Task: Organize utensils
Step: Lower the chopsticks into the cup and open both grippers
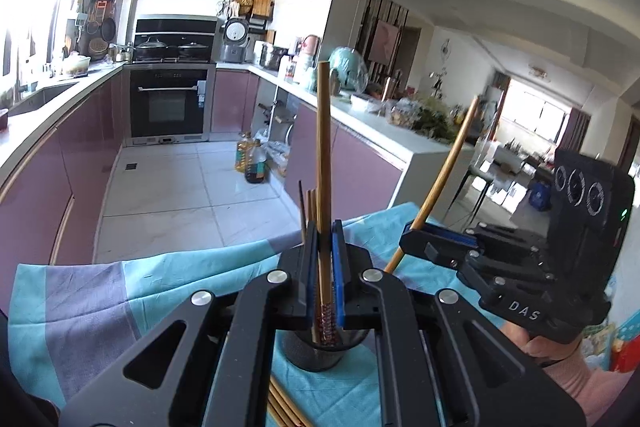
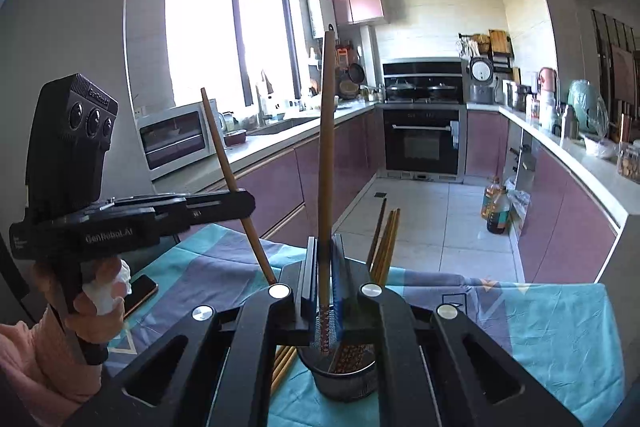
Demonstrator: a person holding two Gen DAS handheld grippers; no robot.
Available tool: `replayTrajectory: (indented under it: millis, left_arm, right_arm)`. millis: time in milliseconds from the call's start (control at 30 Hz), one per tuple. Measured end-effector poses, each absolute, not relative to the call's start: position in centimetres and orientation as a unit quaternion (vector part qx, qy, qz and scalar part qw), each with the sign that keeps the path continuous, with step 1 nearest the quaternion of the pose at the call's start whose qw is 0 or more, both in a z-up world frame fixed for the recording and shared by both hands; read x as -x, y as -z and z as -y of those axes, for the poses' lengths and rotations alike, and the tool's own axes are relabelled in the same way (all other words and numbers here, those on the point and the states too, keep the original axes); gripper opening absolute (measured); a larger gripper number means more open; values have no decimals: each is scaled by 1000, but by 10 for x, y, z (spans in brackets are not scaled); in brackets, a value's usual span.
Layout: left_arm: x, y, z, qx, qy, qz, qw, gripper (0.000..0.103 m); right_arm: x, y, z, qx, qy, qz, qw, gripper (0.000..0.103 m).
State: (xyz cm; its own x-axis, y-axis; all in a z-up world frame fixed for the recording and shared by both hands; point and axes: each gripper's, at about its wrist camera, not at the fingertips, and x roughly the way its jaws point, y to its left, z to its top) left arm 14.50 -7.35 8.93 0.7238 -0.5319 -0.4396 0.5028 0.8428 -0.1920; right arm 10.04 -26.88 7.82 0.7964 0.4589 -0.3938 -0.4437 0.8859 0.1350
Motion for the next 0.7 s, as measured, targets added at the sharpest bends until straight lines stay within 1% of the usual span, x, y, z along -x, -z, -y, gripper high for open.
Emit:
replayTrajectory:
  millis: [500,700]
  left_arm:
    - [-184,-24,110,-28,271,-357,894,7]
    - [-201,-18,112,-24,274,-367,889,7]
  right_arm:
    - [-136,-25,267,-31,-231,-318,919,6]
    - [-144,-14,267,-38,-225,-335,914,6]
